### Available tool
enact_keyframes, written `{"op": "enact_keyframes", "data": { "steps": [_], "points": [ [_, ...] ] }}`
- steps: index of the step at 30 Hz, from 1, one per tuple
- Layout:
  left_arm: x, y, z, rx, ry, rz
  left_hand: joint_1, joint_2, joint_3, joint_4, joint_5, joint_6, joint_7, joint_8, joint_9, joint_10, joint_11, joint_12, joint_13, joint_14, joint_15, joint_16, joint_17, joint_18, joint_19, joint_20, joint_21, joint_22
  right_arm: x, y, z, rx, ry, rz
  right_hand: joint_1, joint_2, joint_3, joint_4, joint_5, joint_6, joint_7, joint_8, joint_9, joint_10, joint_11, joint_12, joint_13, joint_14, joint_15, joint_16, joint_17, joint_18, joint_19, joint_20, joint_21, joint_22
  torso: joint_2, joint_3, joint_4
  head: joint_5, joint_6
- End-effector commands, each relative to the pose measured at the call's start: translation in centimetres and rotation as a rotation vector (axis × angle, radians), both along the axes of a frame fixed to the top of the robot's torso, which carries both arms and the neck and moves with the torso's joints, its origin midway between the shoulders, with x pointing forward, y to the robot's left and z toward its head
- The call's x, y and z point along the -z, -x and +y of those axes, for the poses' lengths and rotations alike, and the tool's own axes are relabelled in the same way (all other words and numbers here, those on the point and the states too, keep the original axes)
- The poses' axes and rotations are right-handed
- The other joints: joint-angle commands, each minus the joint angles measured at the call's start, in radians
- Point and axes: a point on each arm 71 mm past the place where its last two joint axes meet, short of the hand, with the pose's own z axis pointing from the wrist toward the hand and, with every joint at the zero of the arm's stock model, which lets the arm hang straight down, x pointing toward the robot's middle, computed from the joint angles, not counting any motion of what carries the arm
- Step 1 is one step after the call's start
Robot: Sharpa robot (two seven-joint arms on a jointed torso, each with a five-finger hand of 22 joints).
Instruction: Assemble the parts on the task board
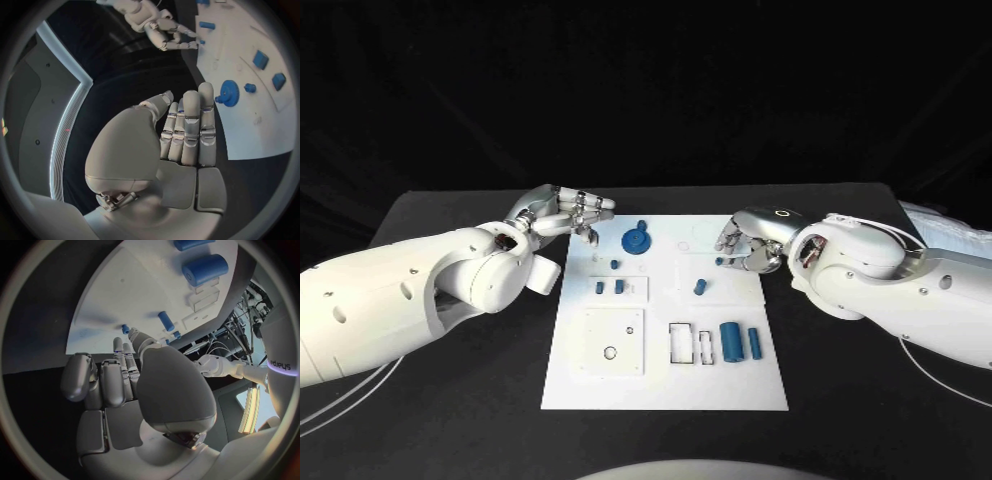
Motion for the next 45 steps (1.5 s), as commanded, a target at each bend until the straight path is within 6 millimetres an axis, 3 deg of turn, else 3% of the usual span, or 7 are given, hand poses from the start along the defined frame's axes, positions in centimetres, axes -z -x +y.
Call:
{"op": "enact_keyframes", "data": {
  "steps": [1, 19, 31, 45],
  "points": [
    [-0.2, 0.0, 0.5, -0.101, 0.259, 0.064, -0.011, 0.002, -0.008, 0.002, -0.003, -0.005, -0.001, 0.007, -0.001, -0.007, -0.002, 0.004, 0.001, -0.001, 0.005, 0.006, -0.002, 0.01, -0.01, 0.001, -0.006, -0.002, 0.6, -0.1, 0.2, -0.003, 0.136, -0.031, 0.0, -0.012, 0.011, -0.002, -0.005, 0.001, -0.006, -0.003, -0.001, -0.003, -0.005, -0.008, -0.017, 0.035, 0.003, -0.007, -0.006, 0.014, -0.006, -0.001, -0.006, -0.007, 0.001, 0.0013, 0.0011, -0.001, 0.002],
    [-0.2, 0.6, 0.1, -0.064, 0.284, 0.092, -0.013, 0.003, -0.022, -0.002, 0.0, -0.013, 0.001, 0.008, -0.002, -0.015, 0.0, 0.013, 0.002, -0.008, 0.007, 0.011, -0.004, 0.01, -0.011, 0.003, -0.013, -0.007, 2.0, -0.3, 1.7, -0.033, 0.165, -0.006, -0.002, 0.013, 0.08, -0.018, -0.022, 0.035, -0.012, 0.004, 0.004, 0.041, -0.012, -0.006, -0.096, 0.036, -0.004, -0.028, -0.027, 0.014, 0.005, -0.008, -0.018, -0.017, 0.0, 0.0021, -0.001, 0.008, -0.004],
    [-0.1, 0.6, 0.0, -0.056, 0.266, 0.096, -0.007, 0.006, -0.025, -0.008, 0.001, -0.015, 0.001, 0.01, -0.002, -0.019, 0.0, 0.019, 0.003, -0.012, 0.007, 0.013, -0.005, 0.01, -0.011, 0.003, -0.016, -0.01, 2.1, -0.2, 2.2, -0.038, 0.165, -0.005, 0.02, 0.051, 0.132, -0.078, -0.054, 0.105, -0.017, 0.029, 0.027, 0.138, -0.024, 0.01, -0.113, 0.04, -0.014, -0.024, -0.021, 0.01, 0.023, -0.018, -0.006, 0.004, 0.0, 0.0027, -0.0014, 0.008, -0.01],
    [0.0, 0.6, 0.2, -0.06, 0.258, 0.1, 0.004, 0.016, -0.031, -0.019, 0.002, -0.013, -0.001, 0.019, -0.001, -0.023, -0.001, 0.034, 0.005, -0.018, 0.005, 0.018, -0.008, 0.011, -0.009, 0.002, -0.021, -0.014, 0.7, 0.4, 2.5, -0.012, 0.047, -0.13, 0.003, 0.047, 0.139, -0.093, -0.057, 0.111, -0.016, 0.028, 0.034, 0.151, -0.023, -0.001, -0.12, 0.038, -0.016, -0.035, -0.037, 0.008, 0.029, -0.02, 0.0, 0.013, -0.001, 0.0041, -0.002, 0.009, -0.009]
  ]
}}
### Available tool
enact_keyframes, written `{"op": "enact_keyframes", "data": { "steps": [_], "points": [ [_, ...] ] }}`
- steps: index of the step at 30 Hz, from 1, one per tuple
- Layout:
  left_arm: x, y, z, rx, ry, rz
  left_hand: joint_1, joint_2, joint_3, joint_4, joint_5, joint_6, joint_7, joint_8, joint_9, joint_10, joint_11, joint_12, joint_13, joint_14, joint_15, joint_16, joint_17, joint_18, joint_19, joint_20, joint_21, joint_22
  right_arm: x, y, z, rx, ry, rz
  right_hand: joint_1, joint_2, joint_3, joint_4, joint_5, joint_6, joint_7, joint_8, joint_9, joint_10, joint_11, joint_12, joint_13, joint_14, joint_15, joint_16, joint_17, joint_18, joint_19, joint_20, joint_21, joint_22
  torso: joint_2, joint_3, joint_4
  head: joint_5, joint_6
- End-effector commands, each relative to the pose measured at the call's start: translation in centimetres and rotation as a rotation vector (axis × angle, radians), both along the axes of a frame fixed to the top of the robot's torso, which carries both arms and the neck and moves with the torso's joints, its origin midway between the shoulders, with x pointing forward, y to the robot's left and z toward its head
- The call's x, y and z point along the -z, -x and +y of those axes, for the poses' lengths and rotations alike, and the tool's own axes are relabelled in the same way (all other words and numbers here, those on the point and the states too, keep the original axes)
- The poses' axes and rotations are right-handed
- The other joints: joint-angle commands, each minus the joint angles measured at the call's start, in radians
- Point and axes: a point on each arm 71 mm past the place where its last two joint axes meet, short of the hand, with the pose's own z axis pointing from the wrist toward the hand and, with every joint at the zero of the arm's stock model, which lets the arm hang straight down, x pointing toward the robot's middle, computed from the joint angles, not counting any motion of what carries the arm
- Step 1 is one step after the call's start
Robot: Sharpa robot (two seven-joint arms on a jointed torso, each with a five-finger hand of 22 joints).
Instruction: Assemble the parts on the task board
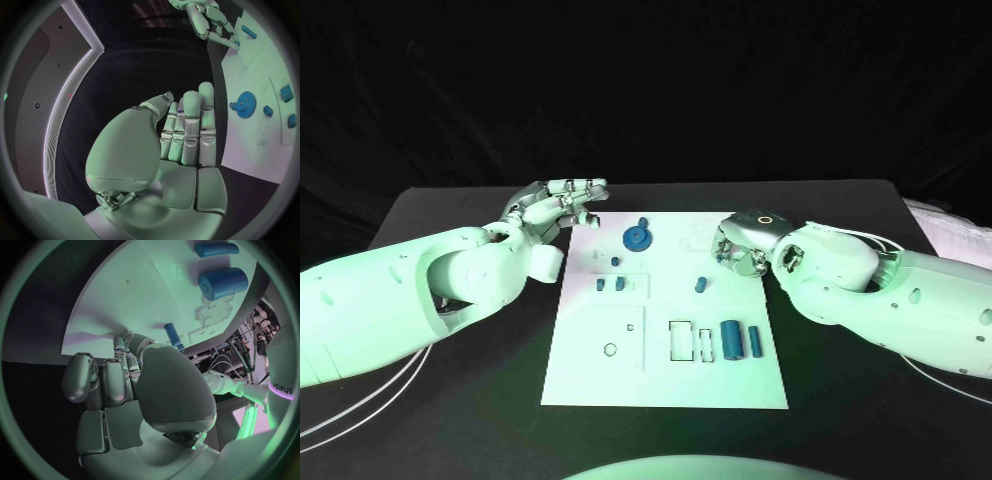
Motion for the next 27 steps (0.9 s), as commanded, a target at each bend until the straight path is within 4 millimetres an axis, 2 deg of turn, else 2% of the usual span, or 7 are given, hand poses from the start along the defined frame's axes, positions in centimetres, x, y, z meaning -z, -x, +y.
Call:
{"op": "enact_keyframes", "data": {
  "steps": [1, 4, 10, 15, 19, 23, 27],
  "points": [
    [0.0, 0.0, -0.1, 0.017, 0.003, -0.003, 0.001, 0.005, -0.002, -0.004, 0.002, -0.005, -0.001, 0.004, 0.0, -0.009, -0.001, 0.005, 0.001, -0.008, 0.002, 0.006, -0.002, 0.011, -0.006, -0.002, -0.006, -0.001, -0.8, 0.2, 0.2, 0.005, -0.063, -0.072, -0.012, 0.002, -0.002, -0.005, -0.001, 0.008, 0.0, 0.001, 0.003, 0.009, -0.004, -0.008, -0.001, 0.042, -0.005, -0.004, -0.002, 0.008, 0.007, -0.002, 0.004, 0.002, 0.0, 0.0008, -0.0006, 0.0, 0.002],
    [0.0, 0.0, 0.0, 0.018, 0.001, -0.002, 0.001, 0.004, -0.003, -0.005, 0.002, -0.007, 0.0, 0.004, 0.0, -0.01, -0.001, 0.006, 0.001, -0.009, 0.002, 0.006, -0.002, 0.011, -0.006, -0.002, -0.006, -0.001, -1.2, 0.3, 0.0, 0.012, -0.085, -0.086, -0.016, 0.002, -0.002, -0.005, -0.002, 0.008, 0.0, 0.001, 0.004, 0.01, -0.004, -0.01, -0.001, 0.042, -0.005, -0.004, -0.002, 0.008, 0.008, -0.002, 0.005, 0.004, -0.001, -0.0004, -0.0005, 0.0, 0.002],
    [0.2, 0.0, 0.0, 0.02, -0.003, 0.003, 0.001, 0.004, -0.004, -0.006, 0.002, -0.009, 0.0, 0.004, -0.001, -0.013, 0.0, 0.007, 0.0, -0.009, 0.002, 0.007, -0.003, 0.011, -0.006, -0.002, -0.007, -0.002, -2.0, 1.0, -0.4, 0.024, -0.112, -0.085, -0.021, 0.002, -0.002, -0.005, -0.003, 0.009, 0.0, 0.0, 0.005, 0.011, -0.004, -0.012, -0.003, 0.042, -0.005, -0.004, -0.002, 0.008, 0.009, -0.002, 0.006, 0.005, -0.001, -0.0002, 0.0016, 0.0, 0.003],
    [0.2, 0.0, 0.2, 0.016, -0.006, 0.007, 0.001, 0.004, -0.006, -0.007, 0.002, -0.011, 0.001, 0.003, -0.001, -0.016, 0.001, 0.008, 0.0, -0.011, 0.003, 0.008, -0.003, 0.01, -0.006, -0.002, -0.007, -0.002, -2.6, 1.8, -0.1, 0.014, -0.136, -0.067, -0.025, 0.002, -0.002, -0.005, -0.003, 0.01, 0.0, 0.001, 0.006, 0.013, -0.004, -0.013, -0.004, 0.042, -0.005, -0.002, 0.0, 0.008, 0.009, -0.002, 0.007, 0.006, -0.001, -0.0009, -0.0045, 0.007, 0.003],
    [0.2, 0.0, 0.3, 0.013, -0.008, 0.007, 0.001, 0.004, -0.007, -0.008, 0.002, -0.013, 0.002, 0.003, -0.001, -0.018, 0.001, 0.008, 0.0, -0.012, 0.003, 0.008, -0.004, 0.01, -0.006, -0.001, -0.008, -0.003, -2.9, 2.8, 1.3, -0.023, -0.17, -0.045, -0.025, 0.002, -0.002, -0.005, -0.004, 0.01, 0.0, 0.001, 0.007, 0.013, -0.004, -0.013, -0.004, 0.042, -0.006, -0.002, 0.0, 0.008, 0.01, -0.002, 0.007, 0.007, -0.001, -0.0008, -0.0052, 0.013, 0.003],
    [0.3, 0.0, 0.2, 0.015, -0.007, 0.006, 0.002, 0.004, -0.007, -0.008, 0.002, -0.014, 0.002, 0.003, -0.001, -0.019, 0.002, 0.009, 0.0, -0.012, 0.003, 0.008, -0.004, 0.01, -0.006, -0.001, -0.008, -0.003, -3.0, 4.0, 3.5, -0.082, -0.207, -0.016, -0.026, 0.002, -0.002, -0.005, -0.003, 0.01, 0.0, 0.0, 0.007, 0.013, -0.004, -0.014, -0.004, 0.042, -0.006, -0.003, -0.001, 0.008, 0.009, -0.002, 0.006, 0.005, -0.001, -0.0023, -0.0008, 0.017, 0.001],
    [0.2, 0.0, 0.1, 0.018, -0.005, 0.006, 0.002, 0.004, -0.007, -0.008, 0.002, -0.014, 0.002, 0.003, -0.001, -0.019, 0.002, 0.009, 0.0, -0.012, 0.003, 0.008, -0.004, 0.01, -0.006, -0.001, -0.008, -0.003, -2.8, 5.0, 5.6, -0.137, -0.234, 0.007, -0.026, 0.003, -0.001, -0.006, -0.003, 0.01, 0.001, 0.0, 0.007, 0.014, -0.004, -0.014, -0.005, 0.042, -0.006, -0.003, -0.001, 0.008, 0.01, -0.003, 0.007, 0.006, -0.002, -0.0036, 0.0003, 0.028, -0.004]
  ]
}}
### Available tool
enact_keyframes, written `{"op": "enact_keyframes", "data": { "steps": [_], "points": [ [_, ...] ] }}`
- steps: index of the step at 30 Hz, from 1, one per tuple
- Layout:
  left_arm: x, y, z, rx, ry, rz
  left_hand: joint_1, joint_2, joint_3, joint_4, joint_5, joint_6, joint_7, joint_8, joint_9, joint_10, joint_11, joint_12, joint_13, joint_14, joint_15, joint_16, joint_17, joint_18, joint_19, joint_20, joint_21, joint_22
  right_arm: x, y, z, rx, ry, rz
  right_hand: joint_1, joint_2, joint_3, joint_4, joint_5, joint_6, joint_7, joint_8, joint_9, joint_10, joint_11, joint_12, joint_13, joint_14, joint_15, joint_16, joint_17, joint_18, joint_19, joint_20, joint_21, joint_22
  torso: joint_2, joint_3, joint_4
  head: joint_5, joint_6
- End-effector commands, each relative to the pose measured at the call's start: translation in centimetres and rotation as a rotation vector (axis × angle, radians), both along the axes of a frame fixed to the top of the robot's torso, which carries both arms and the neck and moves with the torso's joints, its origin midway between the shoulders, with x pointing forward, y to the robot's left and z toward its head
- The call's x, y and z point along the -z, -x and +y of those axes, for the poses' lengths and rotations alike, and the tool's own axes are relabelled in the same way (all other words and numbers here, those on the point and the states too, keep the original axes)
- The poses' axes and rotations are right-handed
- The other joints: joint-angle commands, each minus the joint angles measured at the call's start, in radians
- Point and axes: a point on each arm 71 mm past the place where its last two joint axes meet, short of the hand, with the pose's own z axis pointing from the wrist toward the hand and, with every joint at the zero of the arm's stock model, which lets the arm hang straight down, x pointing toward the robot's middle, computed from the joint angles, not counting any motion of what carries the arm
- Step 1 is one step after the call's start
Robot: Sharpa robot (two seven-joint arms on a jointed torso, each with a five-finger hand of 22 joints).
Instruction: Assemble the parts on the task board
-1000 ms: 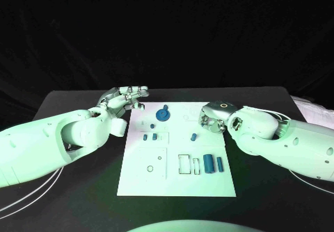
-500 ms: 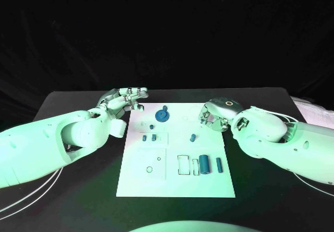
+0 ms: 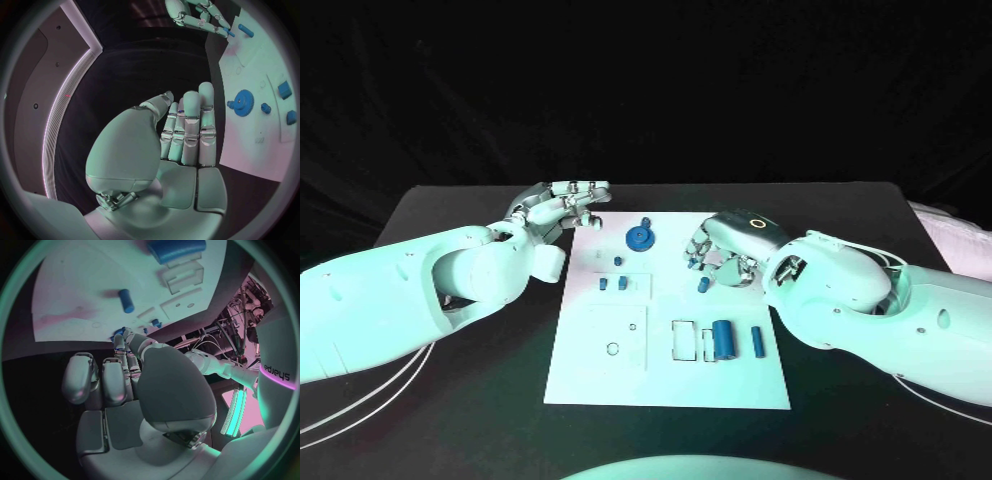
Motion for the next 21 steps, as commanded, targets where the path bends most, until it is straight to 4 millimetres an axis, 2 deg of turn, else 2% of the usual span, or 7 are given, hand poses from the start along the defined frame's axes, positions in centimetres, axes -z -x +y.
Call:
{"op": "enact_keyframes", "data": {
  "steps": [1, 8, 10, 15, 21],
  "points": [
    [-0.1, 0.1, -0.4, 0.023, 0.007, -0.008, 0.002, 0.004, -0.001, -0.003, 0.002, -0.006, 0.002, 0.004, -0.001, -0.008, -0.002, 0.003, 0.0, -0.008, -0.001, 0.004, -0.001, 0.01, -0.006, -0.001, -0.004, -0.001, 0.2, 0.7, 1.4, -0.04, -0.029, 0.029, -0.008, 0.0, -0.001, -0.006, 0.003, 0.004, 0.002, 0.003, 0.001, 0.007, 0.0, -0.005, -0.002, 0.042, -0.007, -0.003, -0.001, 0.008, 0.006, 0.001, 0.003, 0.0, 0.0, -0.0015, 0.0019, 0.012, -0.004],
    [-0.1, 0.2, -0.6, 0.03, 0.01, -0.008, 0.002, 0.004, -0.001, -0.003, 0.002, -0.006, 0.002, 0.004, -0.001, -0.008, -0.002, 0.003, 0.0, -0.008, -0.001, 0.004, -0.001, 0.01, -0.006, -0.001, -0.004, -0.001, 1.4, 2.0, 4.7, -0.125, -0.048, 0.08, -0.008, 0.002, 0.001, -0.009, 0.004, 0.003, 0.003, 0.002, 0.001, 0.008, 0.0, -0.007, -0.003, 0.042, -0.008, -0.004, -0.002, 0.008, 0.006, 0.0, 0.002, 0.0, 0.001, -0.0033, 0.0025, 0.027, -0.011],
    [-0.1, 0.2, -0.7, 0.032, 0.011, -0.008, 0.002, 0.004, -0.001, -0.003, 0.002, -0.006, 0.002, 0.004, -0.001, -0.008, -0.002, 0.003, 0.0, -0.008, -0.001, 0.004, -0.001, 0.01, -0.006, -0.001, -0.004, -0.001, 2.1, 2.3, 5.5, -0.146, -0.046, 0.106, -0.008, 0.002, 0.002, -0.01, 0.005, 0.002, 0.004, 0.002, 0.002, 0.008, 0.001, -0.008, -0.003, 0.041, -0.008, -0.004, -0.002, 0.008, 0.006, -0.001, 0.002, -0.001, 0.002, -0.0024, 0.0014, 0.033, -0.014],
    [-0.1, 0.3, -0.8, 0.034, 0.011, -0.006, 0.003, 0.005, -0.002, -0.004, 0.002, -0.007, 0.002, 0.004, -0.001, -0.009, -0.002, 0.004, 0.0, -0.009, 0.0, 0.004, -0.001, 0.01, -0.006, -0.001, -0.005, -0.001, 3.6, 2.9, 6.5, -0.171, -0.033, 0.152, -0.008, 0.003, 0.002, -0.011, 0.005, 0.002, 0.004, 0.001, 0.002, 0.007, 0.001, -0.009, -0.004, 0.041, -0.008, -0.005, -0.004, 0.009, 0.005, -0.001, 0.001, -0.003, 0.003, -0.0009, -0.0004, 0.045, -0.021],
    [-0.1, 0.3, -1.0, 0.038, 0.012, -0.005, 0.003, 0.005, -0.002, -0.004, 0.002, -0.007, 0.002, 0.004, -0.001, -0.01, -0.002, 0.004, 0.0, -0.009, 0.0, 0.004, -0.001, 0.01, -0.006, -0.001, -0.005, -0.001, 5.0, 3.2, 7.1, -0.18, -0.021, 0.188, -0.01, 0.003, 0.002, -0.012, 0.006, 0.0, 0.005, 0.0, 0.002, 0.007, 0.002, -0.011, -0.005, 0.041, -0.008, -0.006, -0.004, 0.009, 0.004, -0.001, 0.0, -0.005, 0.002, -0.0005, -0.0018, 0.053, -0.029]
  ]
}}
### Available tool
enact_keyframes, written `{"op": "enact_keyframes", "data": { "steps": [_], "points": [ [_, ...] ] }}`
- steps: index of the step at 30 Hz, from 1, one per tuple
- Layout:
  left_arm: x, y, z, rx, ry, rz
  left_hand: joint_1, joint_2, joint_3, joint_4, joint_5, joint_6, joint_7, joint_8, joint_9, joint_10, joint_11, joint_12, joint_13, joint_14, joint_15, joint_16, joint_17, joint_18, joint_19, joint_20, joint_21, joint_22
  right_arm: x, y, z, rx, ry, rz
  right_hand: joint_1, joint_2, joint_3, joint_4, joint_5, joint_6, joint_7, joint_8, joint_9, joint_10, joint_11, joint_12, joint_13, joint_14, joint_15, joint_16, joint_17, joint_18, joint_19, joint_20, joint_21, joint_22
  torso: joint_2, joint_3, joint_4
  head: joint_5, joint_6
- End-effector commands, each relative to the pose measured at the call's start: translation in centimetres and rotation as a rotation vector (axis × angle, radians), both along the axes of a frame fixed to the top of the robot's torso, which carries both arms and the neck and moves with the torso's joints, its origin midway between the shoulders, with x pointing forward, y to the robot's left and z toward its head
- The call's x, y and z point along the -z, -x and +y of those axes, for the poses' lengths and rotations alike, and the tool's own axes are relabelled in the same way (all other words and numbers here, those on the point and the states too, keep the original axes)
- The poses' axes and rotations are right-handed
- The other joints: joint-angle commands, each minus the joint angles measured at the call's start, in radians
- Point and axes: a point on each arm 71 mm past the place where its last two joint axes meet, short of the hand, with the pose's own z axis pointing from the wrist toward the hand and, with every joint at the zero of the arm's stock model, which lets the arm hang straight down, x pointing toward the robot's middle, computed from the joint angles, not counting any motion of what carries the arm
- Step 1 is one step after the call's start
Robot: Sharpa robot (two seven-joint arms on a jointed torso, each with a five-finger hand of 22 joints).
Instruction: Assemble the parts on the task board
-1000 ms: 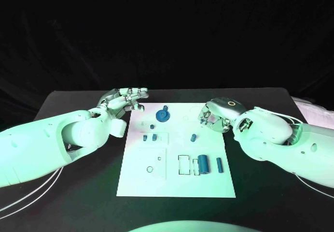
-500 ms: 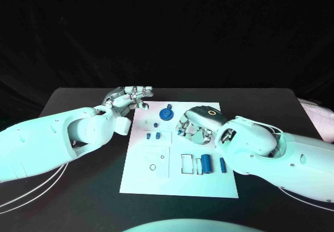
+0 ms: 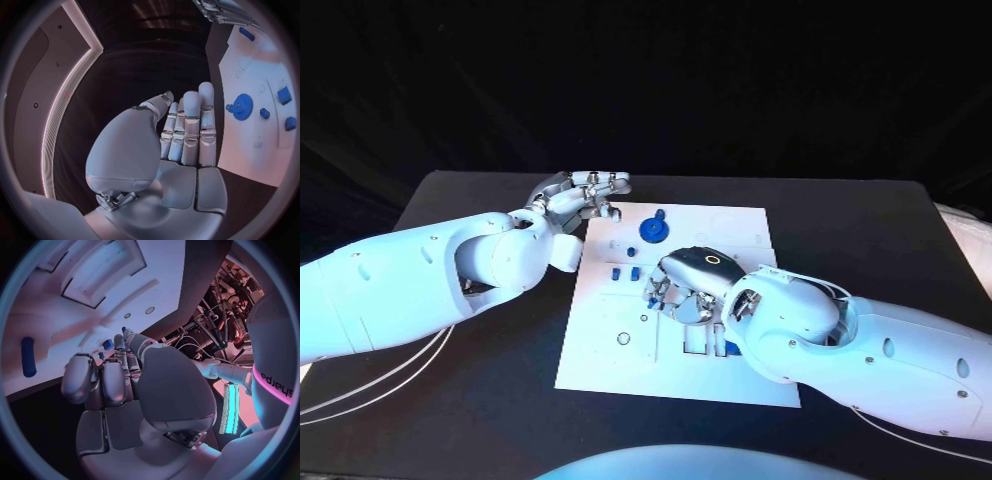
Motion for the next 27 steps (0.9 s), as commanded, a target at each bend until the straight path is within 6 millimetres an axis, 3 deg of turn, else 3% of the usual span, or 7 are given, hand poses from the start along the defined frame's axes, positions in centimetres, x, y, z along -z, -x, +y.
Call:
{"op": "enact_keyframes", "data": {
  "steps": [1, 10, 18, 27],
  "points": [
    [-0.1, 0.1, -0.4, 0.023, 0.008, -0.006, 0.003, 0.005, -0.002, -0.004, 0.002, -0.008, 0.002, 0.004, -0.001, -0.006, 0.002, 0.004, 0.0, -0.009, 0.0, 0.004, -0.001, 0.01, -0.006, -0.001, -0.005, -0.002, 0.7, 0.2, 0.3, -0.029, 0.028, 0.026, -0.006, 0.005, -0.001, -0.007, 0.003, 0.0, 0.004, 0.0, 0.001, 0.006, 0.001, -0.007, 0.0, 0.041, -0.008, -0.006, -0.001, 0.009, 0.004, -0.001, 0.0, -0.001, -0.001, 0.0009, -0.0017, 0.006, -0.006],
    [-0.1, 0.1, -0.5, 0.027, 0.008, -0.004, 0.003, 0.005, -0.002, -0.005, 0.002, -0.008, 0.003, 0.004, -0.001, -0.007, 0.002, 0.004, 0.0, -0.009, 0.0, 0.005, -0.002, 0.01, -0.006, -0.001, -0.005, -0.002, 1.4, 0.1, 0.6, -0.031, 0.04, 0.039, -0.007, 0.006, 0.0, -0.008, 0.004, -0.001, 0.005, -0.001, 0.002, 0.005, 0.001, -0.008, -0.001, 0.041, -0.007, -0.006, -0.002, 0.009, 0.004, -0.001, 0.0, -0.001, 0.0, 0.0021, 0.0, 0.011, -0.013],
    [-0.1, 0.1, -0.5, 0.029, 0.008, -0.002, 0.003, 0.005, -0.003, -0.005, 0.002, -0.008, 0.003, 0.004, -0.002, -0.007, 0.002, 0.005, 0.0, -0.01, 0.0, 0.005, -0.002, 0.01, -0.006, -0.001, -0.005, -0.002, 1.7, 0.2, 0.8, -0.041, 0.051, 0.051, -0.01, 0.007, -0.001, -0.008, 0.004, -0.003, 0.006, -0.001, 0.002, 0.005, 0.002, -0.01, -0.002, 0.04, -0.007, -0.006, -0.002, 0.009, 0.004, -0.001, -0.001, -0.002, -0.001, 0.0017, -0.0035, 0.013, -0.02],
    [-0.1, 0.1, -0.7, 0.034, 0.009, -0.001, 0.003, 0.005, -0.003, -0.005, 0.002, -0.008, 0.003, 0.004, -0.002, -0.007, 0.002, 0.005, 0.0, -0.01, 0.0, 0.005, -0.002, 0.01, -0.006, -0.001, -0.005, -0.002, 2.0, 0.1, 1.1, -0.038, 0.064, 0.045, -0.012, 0.007, -0.001, -0.008, 0.004, -0.003, 0.006, -0.002, 0.002, 0.005, 0.003, -0.011, -0.003, 0.04, -0.007, -0.006, -0.002, 0.009, 0.004, -0.001, -0.002, -0.003, -0.001, 0.002, -0.0002, 0.013, -0.023]
  ]
}}
